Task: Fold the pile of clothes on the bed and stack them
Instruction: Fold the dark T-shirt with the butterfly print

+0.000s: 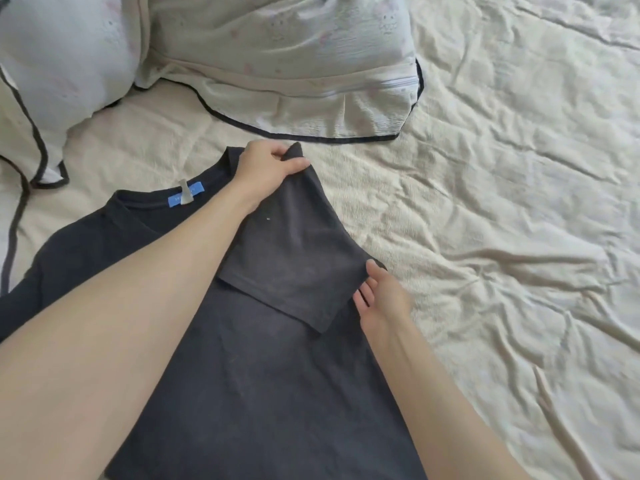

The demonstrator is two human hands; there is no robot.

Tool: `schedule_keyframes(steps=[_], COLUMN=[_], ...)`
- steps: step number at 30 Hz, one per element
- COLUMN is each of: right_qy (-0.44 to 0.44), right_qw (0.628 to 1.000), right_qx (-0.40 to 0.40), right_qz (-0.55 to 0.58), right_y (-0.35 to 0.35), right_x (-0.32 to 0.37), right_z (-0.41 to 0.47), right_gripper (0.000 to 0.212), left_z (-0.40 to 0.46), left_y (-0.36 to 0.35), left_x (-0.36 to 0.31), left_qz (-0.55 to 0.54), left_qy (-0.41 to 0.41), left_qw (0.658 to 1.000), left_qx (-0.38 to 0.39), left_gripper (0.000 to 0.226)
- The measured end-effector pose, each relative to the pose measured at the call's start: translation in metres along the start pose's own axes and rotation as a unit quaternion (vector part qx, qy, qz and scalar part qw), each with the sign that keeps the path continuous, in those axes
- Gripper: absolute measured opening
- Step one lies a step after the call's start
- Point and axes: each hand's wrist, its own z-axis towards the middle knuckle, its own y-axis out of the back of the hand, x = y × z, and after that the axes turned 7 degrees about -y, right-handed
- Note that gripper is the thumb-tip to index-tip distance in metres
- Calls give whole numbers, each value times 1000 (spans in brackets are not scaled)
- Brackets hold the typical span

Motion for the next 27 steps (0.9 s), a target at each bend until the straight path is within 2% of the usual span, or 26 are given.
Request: schedule_keyframes(steps=[4,7,9,12,14,19,23,27], right_qy=[7,3,1,8,9,10,-4,-25], right_qw=[999,999,999,999,999,999,992,980], right_qx=[-1,15,34,38,35,46,89,118], right_qz=[46,31,-7,-37,-7,22,-90,-162], right_y=[1,6,8,10,10,11,17,20], right_x=[1,-1,-1,1,0,-5,-13,-30], right_z=[2,6,8,11,13,16,17,10], right_gripper=[36,39,40,51,54,49,36,15], left_z=[18,21,19,23,29,33,23,-7], left_y=[-23,-34,-34,-31,-31,-36,-33,-18], left_x=[-5,1,10,16,15,14,16,30], left_qz=[-43,-38,4,77,66,39,73,167], left_qy=[-14,-24,-35,-41,-35,-37,-59,-77], left_qw=[998,999,999,996,996,996,995,982], left_qx=[-33,12,31,-15,-44,-70,-42,-42], left_gripper=[37,37,36,23,20,22,24,27])
